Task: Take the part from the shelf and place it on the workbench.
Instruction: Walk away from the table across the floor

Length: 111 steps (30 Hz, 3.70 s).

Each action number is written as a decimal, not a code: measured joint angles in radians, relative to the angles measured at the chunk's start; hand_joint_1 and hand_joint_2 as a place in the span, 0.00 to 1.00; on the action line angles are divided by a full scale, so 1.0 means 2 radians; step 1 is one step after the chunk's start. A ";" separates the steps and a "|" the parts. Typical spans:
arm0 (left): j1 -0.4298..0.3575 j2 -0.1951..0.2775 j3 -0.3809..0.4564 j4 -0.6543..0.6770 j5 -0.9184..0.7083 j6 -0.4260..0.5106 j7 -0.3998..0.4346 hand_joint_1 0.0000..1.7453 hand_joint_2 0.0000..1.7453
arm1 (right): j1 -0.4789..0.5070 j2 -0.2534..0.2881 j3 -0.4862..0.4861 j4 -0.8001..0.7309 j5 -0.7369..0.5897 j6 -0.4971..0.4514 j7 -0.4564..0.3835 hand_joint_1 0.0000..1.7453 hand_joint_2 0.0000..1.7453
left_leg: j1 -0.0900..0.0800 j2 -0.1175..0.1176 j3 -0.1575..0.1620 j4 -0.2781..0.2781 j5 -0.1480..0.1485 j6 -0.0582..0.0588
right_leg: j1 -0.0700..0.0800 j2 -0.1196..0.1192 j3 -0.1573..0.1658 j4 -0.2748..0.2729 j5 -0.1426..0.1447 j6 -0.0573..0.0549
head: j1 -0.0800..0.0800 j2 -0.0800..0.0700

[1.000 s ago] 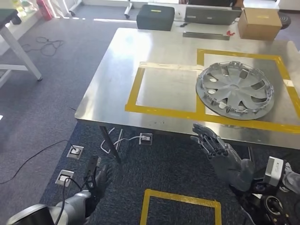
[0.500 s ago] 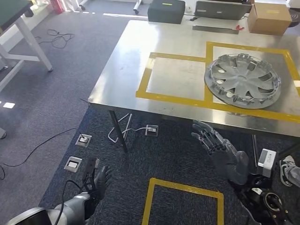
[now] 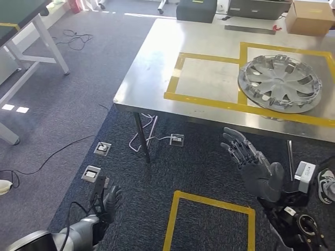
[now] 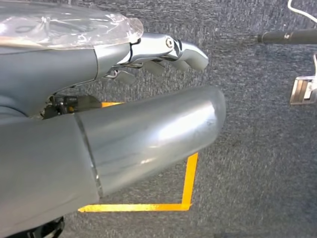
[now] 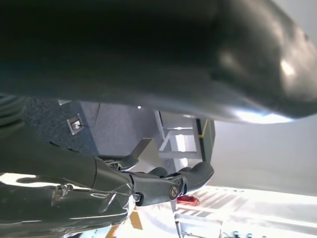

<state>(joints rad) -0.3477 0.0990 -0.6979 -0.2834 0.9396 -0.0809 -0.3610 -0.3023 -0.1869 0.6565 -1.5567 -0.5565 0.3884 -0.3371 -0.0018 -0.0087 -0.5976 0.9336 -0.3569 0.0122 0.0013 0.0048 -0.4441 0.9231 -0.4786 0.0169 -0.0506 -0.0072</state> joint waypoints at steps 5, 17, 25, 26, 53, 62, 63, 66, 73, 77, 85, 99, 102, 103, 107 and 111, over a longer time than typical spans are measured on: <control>0.002 0.002 0.000 0.000 0.001 0.000 -0.001 0.00 0.00 | -0.005 0.000 -0.002 0.006 -0.004 0.003 -0.002 0.00 0.00 | 0.002 0.000 -0.022 0.042 -0.037 -0.012 | -0.004 -0.006 -0.017 -0.008 0.024 -0.012 | 0.000 0.000; 0.003 0.006 0.001 0.000 0.003 0.001 -0.004 0.00 0.00 | -0.007 0.001 -0.007 0.023 0.007 -0.011 -0.003 0.00 0.00 | 0.006 0.002 0.057 0.000 -0.056 -0.007 | -0.003 -0.010 -0.083 0.006 0.072 0.005 | -0.010 0.000; 0.006 0.007 0.001 0.000 0.005 0.002 -0.004 0.00 0.00 | -0.005 0.002 -0.008 0.032 0.009 -0.015 -0.003 0.00 0.00 | 0.005 0.004 0.023 0.000 -0.026 0.008 | -0.007 -0.005 -0.116 0.162 -0.020 0.015 | -0.001 0.000; 0.007 0.007 0.001 0.000 0.005 0.002 -0.004 0.00 0.00 | -0.005 0.002 -0.008 0.033 0.010 -0.016 -0.003 0.00 0.00 | 0.005 0.004 0.018 0.001 -0.023 0.006 | -0.007 -0.005 -0.098 0.142 -0.007 0.015 | 0.000 0.000; 0.007 0.010 0.002 0.000 0.005 0.007 -0.005 0.00 0.00 | -0.010 0.004 -0.020 0.044 0.011 -0.028 -0.011 0.00 0.00 | 0.007 0.005 0.026 -0.001 -0.027 0.003 | -0.003 0.006 -0.092 0.108 -0.024 0.011 | -0.002 0.000; 0.008 0.010 0.002 0.000 0.005 0.007 -0.005 0.00 0.00 | -0.007 0.005 -0.022 0.045 0.010 -0.028 -0.011 0.00 0.00 | 0.001 0.035 0.026 0.003 -0.029 -0.003 | -0.003 -0.028 -0.048 0.016 0.028 0.008 | 0.002 0.000; 0.009 0.011 0.002 0.000 0.005 0.007 -0.005 0.00 0.00 | -0.007 0.005 -0.022 0.045 0.010 -0.028 -0.011 0.00 0.00 | 0.000 0.039 0.024 0.004 -0.029 -0.005 | -0.002 -0.024 -0.047 0.013 0.027 0.005 | 0.001 0.000; 0.008 0.010 0.002 0.000 0.005 0.007 -0.005 0.00 0.00 | -0.006 0.005 -0.023 0.045 0.010 -0.028 -0.011 0.00 0.00 | 0.002 0.035 0.016 0.023 -0.043 -0.012 | -0.004 -0.010 -0.047 0.009 0.033 -0.005 | -0.001 0.000; 0.012 0.011 0.002 0.000 0.007 0.009 -0.008 0.00 0.00 | -0.006 0.005 -0.024 0.045 0.010 -0.031 -0.010 0.00 0.00 | 0.004 0.004 -0.037 0.127 -0.071 -0.011 | -0.001 0.024 -0.051 0.009 0.039 -0.012 | -0.007 0.000; 0.011 0.014 0.002 0.000 0.007 0.011 -0.014 0.00 0.00 | -0.005 0.006 -0.024 0.043 0.010 -0.033 -0.009 0.00 0.00 | 0.004 -0.023 0.017 0.012 -0.026 -0.005 | -0.001 0.043 -0.056 0.011 0.041 -0.006 | -0.007 0.000; 0.011 0.013 0.002 0.000 0.004 0.015 -0.015 0.00 0.00 | -0.002 0.006 -0.028 0.039 0.011 -0.034 -0.007 0.00 0.00 | 0.005 0.015 0.018 -0.001 -0.019 0.007 | -0.003 0.005 -0.118 0.143 -0.029 0.012 | 0.002 0.000; 0.014 0.014 0.005 -0.001 0.012 0.014 -0.010 0.00 0.00 | 0.000 0.009 -0.031 0.034 0.006 -0.022 -0.001 0.00 0.00 | 0.005 0.014 -0.020 0.093 -0.074 -0.017 | -0.004 -0.003 -0.045 0.005 0.036 -0.014 | -0.003 0.000; 0.020 0.015 0.007 -0.001 0.016 0.013 -0.005 0.00 0.00 | 0.002 0.010 -0.031 0.034 0.006 -0.021 0.000 0.00 0.00 | 0.005 0.007 -0.054 0.164 -0.095 -0.017 | -0.003 0.018 -0.049 0.005 0.039 -0.015 | -0.005 0.000; 0.021 0.016 0.008 -0.001 0.016 0.013 -0.005 0.00 0.00 | 0.002 0.010 -0.031 0.034 0.006 -0.021 0.000 0.00 0.00 | 0.005 0.006 -0.047 0.149 -0.082 -0.015 | -0.003 0.025 -0.050 0.006 0.040 -0.014 | -0.005 0.000; 0.020 0.017 0.011 -0.001 0.015 0.014 -0.005 0.00 0.00 | 0.002 0.012 -0.031 0.034 0.006 -0.022 0.000 0.00 0.00 | 0.008 -0.031 0.016 0.019 -0.029 -0.010 | -0.002 0.049 -0.054 0.010 0.041 -0.009 | -0.005 0.000; 0.020 0.015 0.013 -0.001 0.012 0.025 -0.011 0.00 0.00 | 0.004 0.012 -0.032 0.031 0.006 -0.028 0.002 0.00 0.00 | 0.008 -0.018 0.021 0.005 -0.026 -0.005 | -0.004 0.060 -0.065 0.015 0.040 0.003 | -0.005 0.000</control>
<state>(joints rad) -0.3074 0.1286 -0.6710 -0.2852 0.9628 -0.0313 -0.3834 -0.2936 -0.1635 0.5928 -1.4956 -0.5444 0.3325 -0.3333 0.0146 -0.0455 -0.5550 0.9445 -0.4087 0.0031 -0.0071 0.1239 -0.5740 0.9536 -0.3992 0.0232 -0.0598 -0.0072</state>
